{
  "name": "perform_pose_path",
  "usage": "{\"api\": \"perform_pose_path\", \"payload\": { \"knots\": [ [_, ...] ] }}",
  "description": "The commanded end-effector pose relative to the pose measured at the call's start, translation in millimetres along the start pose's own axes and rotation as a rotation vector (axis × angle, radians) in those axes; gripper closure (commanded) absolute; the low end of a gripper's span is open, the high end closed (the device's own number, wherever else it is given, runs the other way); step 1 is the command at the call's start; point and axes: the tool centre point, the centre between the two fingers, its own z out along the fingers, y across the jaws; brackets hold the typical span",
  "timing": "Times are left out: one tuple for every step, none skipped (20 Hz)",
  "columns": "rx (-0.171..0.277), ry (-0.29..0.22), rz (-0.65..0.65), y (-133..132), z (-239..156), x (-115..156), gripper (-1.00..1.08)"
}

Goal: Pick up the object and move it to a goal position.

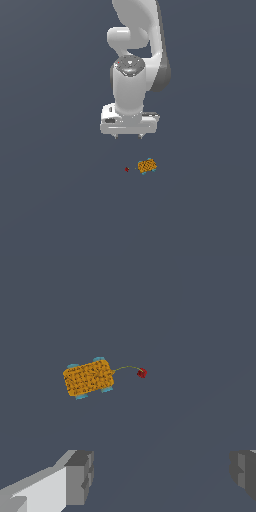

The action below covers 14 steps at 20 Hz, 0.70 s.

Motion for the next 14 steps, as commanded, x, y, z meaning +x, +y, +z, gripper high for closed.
{"api": "perform_pose_path", "payload": {
  "knots": [
    [0.000, 0.000, 0.000, 0.0, 0.0, 0.0, -0.92],
    [0.000, 0.000, -0.001, -0.4, 0.1, 0.0, -0.92],
    [0.002, 0.000, -0.003, -1.9, 0.4, 0.1, -0.92],
    [0.004, 0.000, -0.007, -4.3, 0.9, 0.2, -0.92],
    [0.008, -0.001, -0.012, -7.6, 1.6, 0.3, -0.92],
    [0.012, -0.001, -0.019, -11.6, 2.5, 0.4, -0.92],
    [0.016, -0.001, -0.027, -15.7, 3.3, 0.5, -0.92],
    [0.019, -0.002, -0.033, -18.9, 3.9, 0.5, -0.92],
    [0.021, -0.002, -0.039, -21.1, 4.3, 0.4, -0.92],
    [0.022, -0.002, -0.042, -22.3, 4.4, 0.3, -0.92],
    [0.022, -0.002, -0.044, -22.7, 4.4, 0.3, -0.92],
    [0.022, -0.002, -0.044, -22.4, 4.4, 0.2, -0.92],
    [0.022, -0.002, -0.044, -22.2, 4.3, 0.3, -0.92],
    [0.021, -0.002, -0.041, -21.8, 4.4, 0.4, -0.92]
  ]
}}
